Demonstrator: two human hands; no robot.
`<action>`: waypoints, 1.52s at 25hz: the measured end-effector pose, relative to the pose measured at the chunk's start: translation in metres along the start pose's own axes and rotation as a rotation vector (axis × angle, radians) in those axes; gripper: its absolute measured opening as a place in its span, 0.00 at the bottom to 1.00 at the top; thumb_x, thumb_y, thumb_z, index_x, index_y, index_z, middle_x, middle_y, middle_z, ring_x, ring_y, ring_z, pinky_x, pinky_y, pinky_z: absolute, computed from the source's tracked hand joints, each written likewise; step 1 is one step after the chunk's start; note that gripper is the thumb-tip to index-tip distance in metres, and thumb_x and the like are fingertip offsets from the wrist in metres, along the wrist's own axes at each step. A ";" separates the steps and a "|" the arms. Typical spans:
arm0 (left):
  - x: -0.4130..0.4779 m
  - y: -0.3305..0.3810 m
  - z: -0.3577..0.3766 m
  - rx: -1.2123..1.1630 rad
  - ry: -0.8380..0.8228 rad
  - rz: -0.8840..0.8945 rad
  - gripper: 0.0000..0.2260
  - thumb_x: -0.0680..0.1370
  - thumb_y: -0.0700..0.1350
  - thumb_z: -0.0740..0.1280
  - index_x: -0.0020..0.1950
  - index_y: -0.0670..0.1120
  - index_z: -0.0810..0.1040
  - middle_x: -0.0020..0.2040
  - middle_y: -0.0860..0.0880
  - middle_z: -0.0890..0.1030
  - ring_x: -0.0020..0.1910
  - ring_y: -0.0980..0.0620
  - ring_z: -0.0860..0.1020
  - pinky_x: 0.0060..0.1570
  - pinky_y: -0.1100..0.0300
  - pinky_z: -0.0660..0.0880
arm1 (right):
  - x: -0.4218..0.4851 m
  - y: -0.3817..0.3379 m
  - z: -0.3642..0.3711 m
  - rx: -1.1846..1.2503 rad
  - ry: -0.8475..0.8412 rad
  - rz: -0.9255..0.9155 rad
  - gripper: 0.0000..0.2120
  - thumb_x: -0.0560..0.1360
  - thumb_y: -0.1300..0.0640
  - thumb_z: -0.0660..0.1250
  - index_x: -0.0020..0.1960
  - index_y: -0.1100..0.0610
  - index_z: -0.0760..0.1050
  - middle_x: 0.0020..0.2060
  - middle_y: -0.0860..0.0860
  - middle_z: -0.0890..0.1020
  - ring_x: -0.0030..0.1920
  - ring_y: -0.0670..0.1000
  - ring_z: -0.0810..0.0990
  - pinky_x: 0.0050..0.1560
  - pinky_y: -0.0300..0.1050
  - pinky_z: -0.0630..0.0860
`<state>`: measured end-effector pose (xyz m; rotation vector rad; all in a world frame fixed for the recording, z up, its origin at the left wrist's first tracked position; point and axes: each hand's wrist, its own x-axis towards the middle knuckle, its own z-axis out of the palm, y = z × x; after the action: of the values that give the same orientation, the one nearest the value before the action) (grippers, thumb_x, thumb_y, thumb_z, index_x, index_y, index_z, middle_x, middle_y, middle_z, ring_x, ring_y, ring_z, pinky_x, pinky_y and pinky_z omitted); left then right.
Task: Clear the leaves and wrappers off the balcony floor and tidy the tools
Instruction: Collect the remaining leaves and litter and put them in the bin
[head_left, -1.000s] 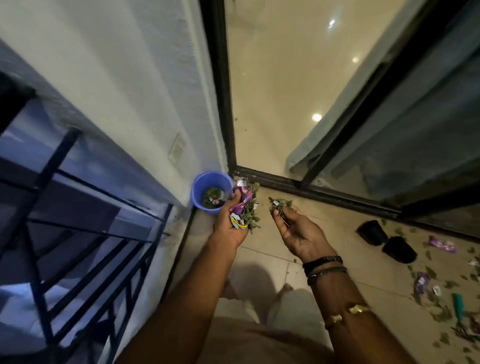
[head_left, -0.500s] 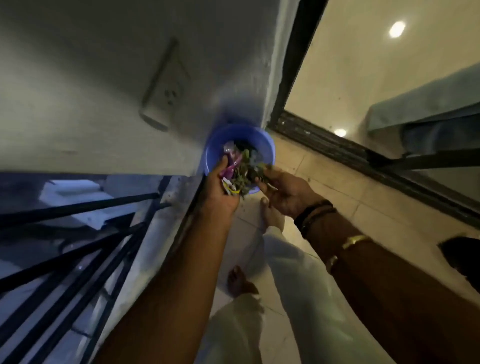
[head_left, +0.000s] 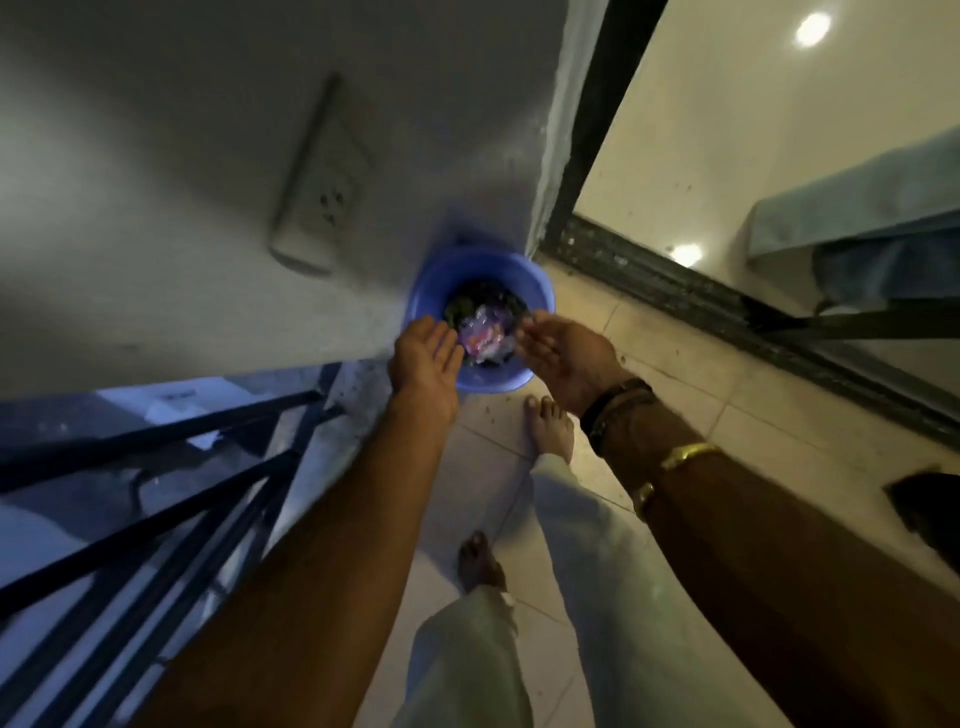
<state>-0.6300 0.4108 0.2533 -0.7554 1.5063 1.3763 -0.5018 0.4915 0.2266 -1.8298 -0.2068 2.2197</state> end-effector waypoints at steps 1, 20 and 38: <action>-0.026 0.008 0.002 0.001 -0.034 -0.002 0.20 0.84 0.45 0.58 0.74 0.40 0.70 0.71 0.43 0.74 0.68 0.44 0.75 0.67 0.53 0.71 | -0.036 -0.007 0.000 0.049 0.008 -0.017 0.04 0.79 0.65 0.64 0.52 0.59 0.77 0.41 0.54 0.82 0.38 0.51 0.82 0.34 0.41 0.81; -0.493 -0.130 -0.044 0.923 -0.834 -0.026 0.06 0.78 0.42 0.66 0.42 0.44 0.79 0.35 0.48 0.78 0.31 0.53 0.76 0.34 0.61 0.75 | -0.520 0.110 -0.218 0.884 0.265 -0.519 0.03 0.76 0.58 0.68 0.43 0.56 0.78 0.34 0.49 0.81 0.30 0.46 0.76 0.29 0.39 0.70; -0.700 -0.611 -0.046 1.595 -1.154 -0.355 0.05 0.77 0.44 0.68 0.43 0.44 0.79 0.38 0.47 0.81 0.36 0.51 0.79 0.41 0.58 0.78 | -0.668 0.270 -0.668 1.619 0.687 -0.707 0.03 0.76 0.57 0.68 0.47 0.55 0.80 0.35 0.48 0.82 0.31 0.46 0.79 0.31 0.39 0.74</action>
<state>0.1738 0.1534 0.6450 0.6895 0.9214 -0.0606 0.2405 0.0073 0.6505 -1.0460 0.7287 0.5877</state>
